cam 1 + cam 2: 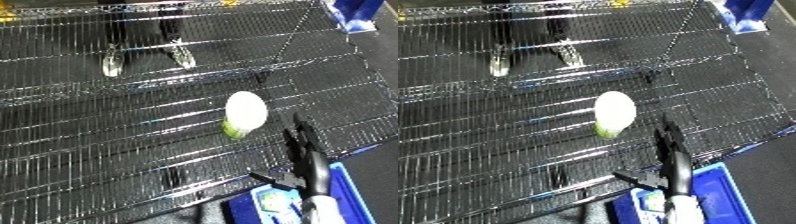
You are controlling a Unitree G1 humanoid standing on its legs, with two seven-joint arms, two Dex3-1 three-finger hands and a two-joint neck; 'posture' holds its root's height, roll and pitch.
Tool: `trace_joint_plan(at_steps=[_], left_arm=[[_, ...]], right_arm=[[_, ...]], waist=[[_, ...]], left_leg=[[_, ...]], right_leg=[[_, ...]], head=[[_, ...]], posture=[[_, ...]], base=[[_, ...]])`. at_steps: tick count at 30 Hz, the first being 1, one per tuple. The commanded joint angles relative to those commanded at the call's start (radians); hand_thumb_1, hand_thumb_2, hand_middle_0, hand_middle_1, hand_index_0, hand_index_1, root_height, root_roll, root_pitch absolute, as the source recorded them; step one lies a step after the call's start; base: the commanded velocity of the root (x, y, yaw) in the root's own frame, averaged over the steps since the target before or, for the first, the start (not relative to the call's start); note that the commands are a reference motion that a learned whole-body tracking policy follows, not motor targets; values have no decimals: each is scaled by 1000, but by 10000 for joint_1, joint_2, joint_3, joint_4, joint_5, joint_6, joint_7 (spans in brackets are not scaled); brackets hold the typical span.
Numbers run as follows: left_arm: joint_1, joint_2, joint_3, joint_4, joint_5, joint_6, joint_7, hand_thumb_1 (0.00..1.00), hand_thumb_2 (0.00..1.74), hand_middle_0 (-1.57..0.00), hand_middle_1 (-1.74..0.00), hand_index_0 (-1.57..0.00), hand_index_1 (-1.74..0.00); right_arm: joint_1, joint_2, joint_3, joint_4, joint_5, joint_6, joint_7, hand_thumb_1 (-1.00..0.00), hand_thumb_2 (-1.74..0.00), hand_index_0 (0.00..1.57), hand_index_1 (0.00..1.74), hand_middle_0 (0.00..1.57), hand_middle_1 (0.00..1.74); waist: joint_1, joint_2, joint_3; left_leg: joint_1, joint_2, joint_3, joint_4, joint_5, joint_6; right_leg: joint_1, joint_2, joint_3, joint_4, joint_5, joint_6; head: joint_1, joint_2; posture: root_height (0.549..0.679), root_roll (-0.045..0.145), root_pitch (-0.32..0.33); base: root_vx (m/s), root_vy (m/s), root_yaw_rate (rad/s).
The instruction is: Pick up the object and place it into the box
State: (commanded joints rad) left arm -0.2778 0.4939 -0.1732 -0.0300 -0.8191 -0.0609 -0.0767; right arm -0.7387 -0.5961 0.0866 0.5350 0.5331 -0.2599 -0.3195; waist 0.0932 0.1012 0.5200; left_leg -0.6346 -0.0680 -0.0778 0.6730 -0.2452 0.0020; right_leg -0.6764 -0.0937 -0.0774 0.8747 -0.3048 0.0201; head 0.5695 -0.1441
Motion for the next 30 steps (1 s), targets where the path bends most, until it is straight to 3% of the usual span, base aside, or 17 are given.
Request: trace_joint_plan(at_steps=[8,19,24,30], left_arm=[[-152,73,4,-182,-118,10,144,1000,1740,-1570,-1740,-1570,-1740],[-268,330,-79,-448,-456,-74,270,1000,1740,-1570,-1740,-1570,-1740],[-277,436,-129,-535,-633,-51,287,1000,1740,-1570,-1740,-1570,-1740],[-255,467,-134,-528,-768,-82,196,1000,1740,-1570,-1740,-1570,-1740]], right_arm=[[-842,-217,327,579,-4,-121,-120,0,0,0,0,0,0],[-1962,-631,647,985,-38,-245,-675,0,0,0,0,0,0],[-2520,-840,756,1202,-199,-170,-955,0,0,0,0,0,0],[-3041,-1012,914,1499,-135,-125,-1011,-300,-522,471,522,471,522]], waist=[[188,144,0],[390,340,0],[478,420,0],[557,502,0]], left_leg=[[-602,-76,23,258,-39,51],[-1244,-128,-45,529,-65,150],[-1563,-160,-66,732,-101,195],[-1869,-195,-76,916,-133,238]], right_leg=[[-608,11,-49,367,-101,-51],[-1324,20,-51,801,-233,-67],[-1642,19,-65,1022,-281,-72],[-1945,34,-45,1219,-320,-83]], head=[[302,536],[639,1753],[808,2017],[808,2113]], posture=[[621,40,215],[616,35,252],[613,32,267],[610,30,281]], base=[[9,-13,31],[-3,-10,16],[-20,-2,11],[-23,9,5]])
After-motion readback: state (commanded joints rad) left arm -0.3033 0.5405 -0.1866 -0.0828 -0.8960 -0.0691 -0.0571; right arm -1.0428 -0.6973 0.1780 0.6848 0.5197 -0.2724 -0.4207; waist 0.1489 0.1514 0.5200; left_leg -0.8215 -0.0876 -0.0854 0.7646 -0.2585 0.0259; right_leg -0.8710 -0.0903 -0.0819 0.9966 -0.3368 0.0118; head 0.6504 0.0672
